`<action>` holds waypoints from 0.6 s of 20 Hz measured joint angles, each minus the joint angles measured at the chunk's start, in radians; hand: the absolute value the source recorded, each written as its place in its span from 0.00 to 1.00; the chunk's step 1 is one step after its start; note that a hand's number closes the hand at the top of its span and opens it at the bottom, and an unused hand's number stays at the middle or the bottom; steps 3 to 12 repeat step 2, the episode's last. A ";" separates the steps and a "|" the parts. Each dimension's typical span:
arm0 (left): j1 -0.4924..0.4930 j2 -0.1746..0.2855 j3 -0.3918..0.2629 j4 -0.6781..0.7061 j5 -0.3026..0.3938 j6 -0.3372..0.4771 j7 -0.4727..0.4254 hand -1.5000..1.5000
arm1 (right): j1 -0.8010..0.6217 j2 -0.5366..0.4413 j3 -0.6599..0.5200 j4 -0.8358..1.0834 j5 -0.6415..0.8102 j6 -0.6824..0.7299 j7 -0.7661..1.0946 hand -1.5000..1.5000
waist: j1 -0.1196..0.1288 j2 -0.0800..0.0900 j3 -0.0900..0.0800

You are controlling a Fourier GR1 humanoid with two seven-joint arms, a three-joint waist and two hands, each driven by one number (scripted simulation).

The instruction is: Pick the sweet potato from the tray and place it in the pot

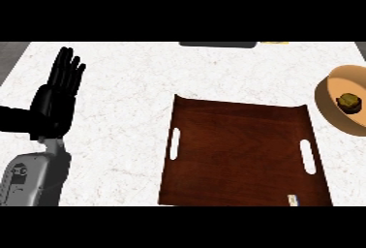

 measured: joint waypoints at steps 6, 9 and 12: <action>0.002 -0.003 -0.002 0.003 0.000 0.000 0.000 0.50 | 0.010 -0.013 -0.004 -0.005 -0.007 0.011 0.007 0.00 | -0.001 0.001 0.001; 0.002 -0.003 -0.002 0.003 0.000 0.000 0.000 0.50 | 0.010 -0.013 -0.004 -0.005 -0.007 0.011 0.007 0.00 | -0.001 0.001 0.001; 0.002 -0.003 -0.002 0.003 0.000 0.000 0.000 0.50 | 0.010 -0.013 -0.004 -0.005 -0.007 0.011 0.007 0.00 | -0.001 0.001 0.001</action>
